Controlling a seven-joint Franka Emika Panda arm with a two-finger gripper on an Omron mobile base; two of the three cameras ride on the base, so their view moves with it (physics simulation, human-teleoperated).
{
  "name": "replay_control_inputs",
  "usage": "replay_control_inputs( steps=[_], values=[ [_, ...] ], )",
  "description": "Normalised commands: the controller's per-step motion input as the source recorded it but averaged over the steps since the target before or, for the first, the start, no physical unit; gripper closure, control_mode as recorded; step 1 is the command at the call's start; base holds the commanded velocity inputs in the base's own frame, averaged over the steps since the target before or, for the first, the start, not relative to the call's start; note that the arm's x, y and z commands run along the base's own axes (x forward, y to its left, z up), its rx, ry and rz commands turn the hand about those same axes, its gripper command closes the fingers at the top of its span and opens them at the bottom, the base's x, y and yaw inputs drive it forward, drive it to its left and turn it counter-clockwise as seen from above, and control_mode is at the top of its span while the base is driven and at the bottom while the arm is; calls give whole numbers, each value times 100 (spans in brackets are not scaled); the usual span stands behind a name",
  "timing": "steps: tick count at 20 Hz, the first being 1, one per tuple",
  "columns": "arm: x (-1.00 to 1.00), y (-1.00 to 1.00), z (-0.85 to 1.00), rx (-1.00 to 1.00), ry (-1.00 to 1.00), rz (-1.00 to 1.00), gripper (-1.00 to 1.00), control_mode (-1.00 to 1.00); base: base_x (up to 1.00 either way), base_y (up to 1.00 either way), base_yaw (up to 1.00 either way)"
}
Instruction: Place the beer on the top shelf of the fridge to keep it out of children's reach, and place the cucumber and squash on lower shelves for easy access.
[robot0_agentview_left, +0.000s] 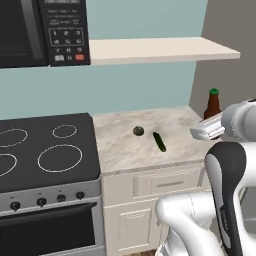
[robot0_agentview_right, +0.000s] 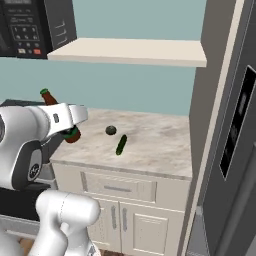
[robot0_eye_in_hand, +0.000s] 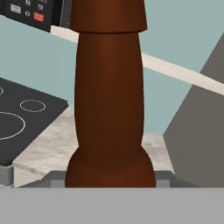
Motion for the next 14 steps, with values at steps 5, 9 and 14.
replay_control_inputs(
  steps=[5, 9, 14],
  values=[
    [0, 0, 0, 0, 0, 0, 100, 100, -81, 0, -1],
    [0, 0, 0, 0, 0, 0, 100, 100, -79, 0, -2],
    [0, 0, 0, 0, 0, 0, 100, 100, -56, -4, -1]
  ],
)
